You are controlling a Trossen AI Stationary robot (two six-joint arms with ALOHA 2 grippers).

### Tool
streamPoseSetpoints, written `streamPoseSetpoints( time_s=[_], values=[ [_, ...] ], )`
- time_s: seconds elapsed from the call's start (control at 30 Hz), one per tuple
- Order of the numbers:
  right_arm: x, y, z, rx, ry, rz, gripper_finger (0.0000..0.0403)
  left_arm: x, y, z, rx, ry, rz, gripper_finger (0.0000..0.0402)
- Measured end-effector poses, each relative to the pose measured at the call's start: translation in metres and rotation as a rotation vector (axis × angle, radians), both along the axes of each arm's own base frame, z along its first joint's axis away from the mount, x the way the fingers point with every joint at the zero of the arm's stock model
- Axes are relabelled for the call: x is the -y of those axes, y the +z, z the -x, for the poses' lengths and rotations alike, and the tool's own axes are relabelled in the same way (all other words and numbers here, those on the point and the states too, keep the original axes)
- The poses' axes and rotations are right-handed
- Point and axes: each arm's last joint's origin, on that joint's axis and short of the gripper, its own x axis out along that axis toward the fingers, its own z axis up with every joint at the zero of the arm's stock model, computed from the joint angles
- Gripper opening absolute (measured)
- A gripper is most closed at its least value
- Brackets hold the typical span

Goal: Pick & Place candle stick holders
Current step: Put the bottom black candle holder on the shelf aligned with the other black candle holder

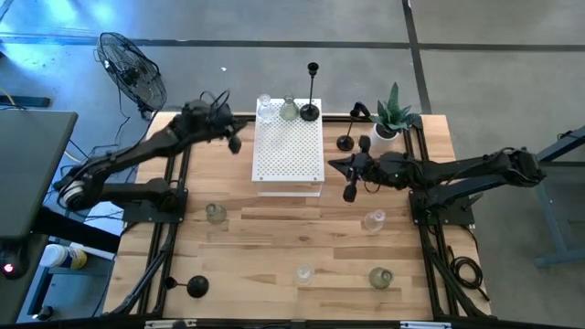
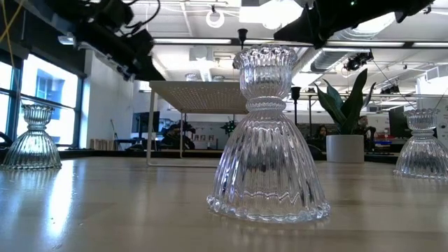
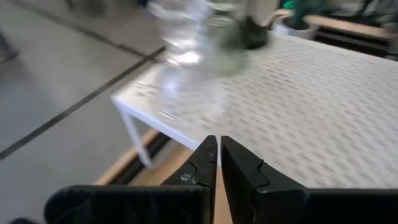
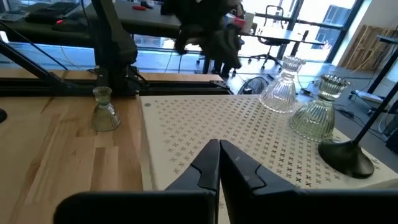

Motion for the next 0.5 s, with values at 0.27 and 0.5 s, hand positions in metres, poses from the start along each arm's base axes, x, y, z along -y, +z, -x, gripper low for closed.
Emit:
streamPoseSetpoints(
  time_s=[0.27,0.5],
  values=[
    [-0.038,0.012,0.001,-0.023,0.023,-0.001,0.0,0.041,-0.042,0.018,0.127,-0.182,-0.057,0.0019],
    [-0.067,0.011,0.005,-0.176,0.023,-0.115,0.0,0.049,-0.063,0.023,0.092,-0.198,-0.051,0.0019]
  ],
)
